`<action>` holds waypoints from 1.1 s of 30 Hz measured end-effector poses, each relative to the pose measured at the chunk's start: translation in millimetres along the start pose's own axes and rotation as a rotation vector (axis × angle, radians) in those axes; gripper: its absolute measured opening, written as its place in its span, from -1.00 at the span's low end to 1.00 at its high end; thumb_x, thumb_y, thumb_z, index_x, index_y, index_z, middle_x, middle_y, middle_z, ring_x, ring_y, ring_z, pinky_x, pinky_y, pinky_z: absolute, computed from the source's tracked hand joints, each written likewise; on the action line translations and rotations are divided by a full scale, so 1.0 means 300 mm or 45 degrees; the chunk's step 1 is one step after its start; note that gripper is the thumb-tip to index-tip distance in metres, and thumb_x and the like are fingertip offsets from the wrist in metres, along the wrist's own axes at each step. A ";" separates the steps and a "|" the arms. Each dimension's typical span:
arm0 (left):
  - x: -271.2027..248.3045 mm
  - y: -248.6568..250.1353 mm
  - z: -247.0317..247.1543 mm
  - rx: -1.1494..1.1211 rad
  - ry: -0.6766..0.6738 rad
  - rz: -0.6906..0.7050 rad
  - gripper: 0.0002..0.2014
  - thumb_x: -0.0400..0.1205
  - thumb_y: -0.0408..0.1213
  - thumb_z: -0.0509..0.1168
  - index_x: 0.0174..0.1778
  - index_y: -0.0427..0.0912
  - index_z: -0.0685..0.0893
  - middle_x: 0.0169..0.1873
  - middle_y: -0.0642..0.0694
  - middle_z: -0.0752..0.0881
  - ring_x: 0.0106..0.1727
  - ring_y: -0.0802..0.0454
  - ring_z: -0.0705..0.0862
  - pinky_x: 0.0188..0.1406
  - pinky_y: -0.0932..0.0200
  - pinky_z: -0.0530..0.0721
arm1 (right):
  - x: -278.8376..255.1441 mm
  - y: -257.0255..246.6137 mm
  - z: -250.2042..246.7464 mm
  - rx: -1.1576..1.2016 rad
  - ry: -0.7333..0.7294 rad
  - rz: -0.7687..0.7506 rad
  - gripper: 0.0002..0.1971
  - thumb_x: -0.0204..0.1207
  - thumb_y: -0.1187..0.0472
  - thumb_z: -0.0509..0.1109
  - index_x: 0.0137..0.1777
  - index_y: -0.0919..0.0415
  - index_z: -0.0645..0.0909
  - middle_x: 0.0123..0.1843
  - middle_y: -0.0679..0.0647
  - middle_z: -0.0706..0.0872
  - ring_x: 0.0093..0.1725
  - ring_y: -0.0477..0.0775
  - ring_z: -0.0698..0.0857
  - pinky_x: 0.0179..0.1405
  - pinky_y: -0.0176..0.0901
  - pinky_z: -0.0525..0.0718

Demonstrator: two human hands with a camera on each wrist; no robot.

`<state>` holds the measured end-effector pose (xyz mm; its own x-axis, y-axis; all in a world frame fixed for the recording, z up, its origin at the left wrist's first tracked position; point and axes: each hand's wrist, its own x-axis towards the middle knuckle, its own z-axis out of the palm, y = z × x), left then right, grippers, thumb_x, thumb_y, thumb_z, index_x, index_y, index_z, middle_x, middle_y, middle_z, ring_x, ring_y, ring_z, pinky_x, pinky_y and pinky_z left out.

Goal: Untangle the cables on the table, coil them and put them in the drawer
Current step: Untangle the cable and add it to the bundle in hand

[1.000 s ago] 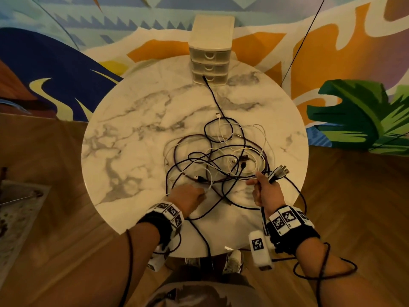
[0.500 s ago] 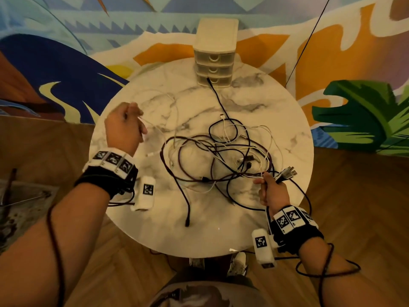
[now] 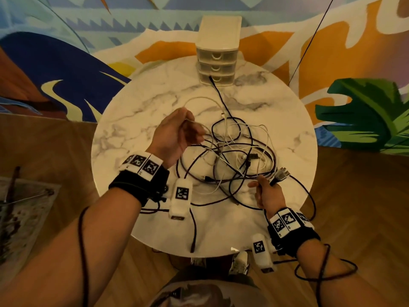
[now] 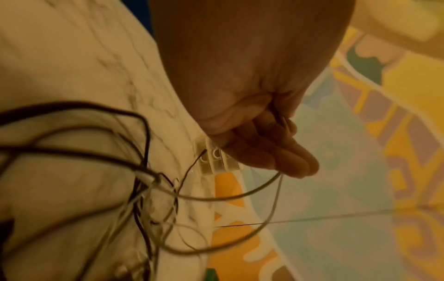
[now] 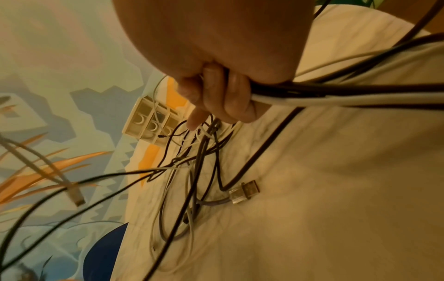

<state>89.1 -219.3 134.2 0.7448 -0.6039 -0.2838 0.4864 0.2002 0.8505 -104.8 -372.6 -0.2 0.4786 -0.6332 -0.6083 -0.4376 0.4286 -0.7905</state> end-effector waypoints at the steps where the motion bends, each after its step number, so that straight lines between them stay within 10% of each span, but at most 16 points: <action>1: 0.000 0.006 0.012 -0.097 -0.002 -0.010 -0.68 0.76 -0.17 -0.01 -0.23 -0.20 0.49 -0.52 -0.16 0.70 -0.41 -0.05 0.67 -0.42 0.19 0.65 | -0.001 0.001 0.003 -0.007 -0.016 -0.002 -0.52 0.71 0.09 0.12 -0.31 0.39 0.63 -0.82 -0.03 0.33 -0.82 -0.13 0.21 -0.76 -0.43 0.12; 5: -0.008 -0.010 0.035 -0.210 0.016 -0.129 -0.68 0.76 -0.15 0.00 -0.26 -0.17 0.47 -0.61 -0.10 0.65 -0.53 0.03 0.61 -0.52 0.29 0.58 | 0.004 0.007 0.002 -0.027 -0.039 -0.009 -0.50 0.71 0.06 0.11 -0.34 0.35 0.64 -0.80 0.00 0.31 -0.81 -0.11 0.21 -0.76 -0.41 0.13; 12: 0.007 -0.068 -0.155 0.868 0.374 -0.140 -0.63 0.72 -0.19 0.11 -0.40 -0.22 0.52 -0.76 -0.13 0.54 -0.74 -0.03 0.45 -0.65 0.26 0.39 | 0.000 -0.004 -0.009 -0.008 -0.031 0.013 -0.49 0.71 0.04 0.12 -0.35 0.33 0.67 -0.80 -0.02 0.29 -0.79 -0.12 0.18 -0.73 -0.41 0.10; 17: 0.055 -0.011 -0.335 1.581 0.723 0.288 -0.76 0.68 -0.10 0.05 -0.15 -0.06 0.59 -0.36 -0.20 0.73 -0.38 -0.24 0.69 -0.33 -0.02 0.68 | 0.003 -0.012 -0.020 -0.018 0.015 0.025 -0.51 0.71 0.06 0.13 -0.29 0.37 0.66 -0.79 -0.04 0.41 -0.75 -0.09 0.30 -0.76 -0.41 0.16; 22: 0.045 -0.089 -0.346 2.000 0.611 -0.179 -0.42 0.57 -0.45 0.17 0.55 -0.17 0.30 0.38 -0.35 0.42 0.27 -0.39 0.53 0.21 -0.20 0.55 | -0.022 -0.038 -0.028 0.004 0.037 0.022 -0.55 0.71 0.10 0.14 -0.31 0.37 0.62 -0.81 -0.05 0.40 -0.83 -0.18 0.25 -0.81 -0.45 0.19; 24: 0.007 -0.145 -0.267 2.057 0.654 0.078 -0.42 0.48 -0.48 0.23 0.48 -0.22 0.39 0.35 -0.33 0.42 0.24 -0.38 0.52 0.15 -0.22 0.55 | -0.025 -0.038 -0.035 0.003 0.048 -0.002 -0.55 0.69 0.11 0.15 -0.34 0.36 0.62 -0.79 -0.06 0.41 -0.80 -0.16 0.23 -0.79 -0.43 0.18; 27: -0.059 -0.277 -0.060 1.834 0.168 0.445 -0.65 0.56 -0.37 0.23 0.28 -0.15 0.55 0.19 -0.14 0.55 0.07 -0.19 0.63 0.02 -0.04 0.62 | -0.033 -0.043 -0.039 -0.027 0.064 -0.033 -0.53 0.66 0.10 0.18 -0.44 0.32 0.62 -0.75 -0.03 0.38 -0.75 -0.10 0.23 -0.74 -0.35 0.17; 30: -0.131 -0.478 0.110 1.845 -0.532 0.182 -0.61 0.64 -0.18 0.22 0.41 -0.07 0.46 0.32 -0.03 0.47 0.15 -0.04 0.60 0.13 0.05 0.59 | -0.065 -0.077 -0.036 -0.031 0.052 -0.054 -0.51 0.63 0.11 0.21 -0.54 0.27 0.57 -0.76 0.03 0.35 -0.74 -0.05 0.26 -0.72 -0.31 0.20; 33: -0.083 -0.641 0.043 1.893 -0.531 -0.018 -0.66 0.64 -0.13 0.19 0.32 -0.13 0.55 0.32 -0.11 0.46 0.24 -0.14 0.57 0.25 0.00 0.55 | -0.102 -0.124 -0.061 0.045 0.021 -0.081 -0.51 0.65 0.10 0.20 -0.54 0.24 0.54 -0.75 0.02 0.37 -0.74 -0.06 0.26 -0.72 -0.35 0.17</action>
<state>-28.7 -252.7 -16.5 0.4448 -0.8152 -0.3708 -0.5750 -0.5774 0.5797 -117.1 -380.9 49.1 0.4918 -0.6703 -0.5558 -0.3793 0.4096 -0.8297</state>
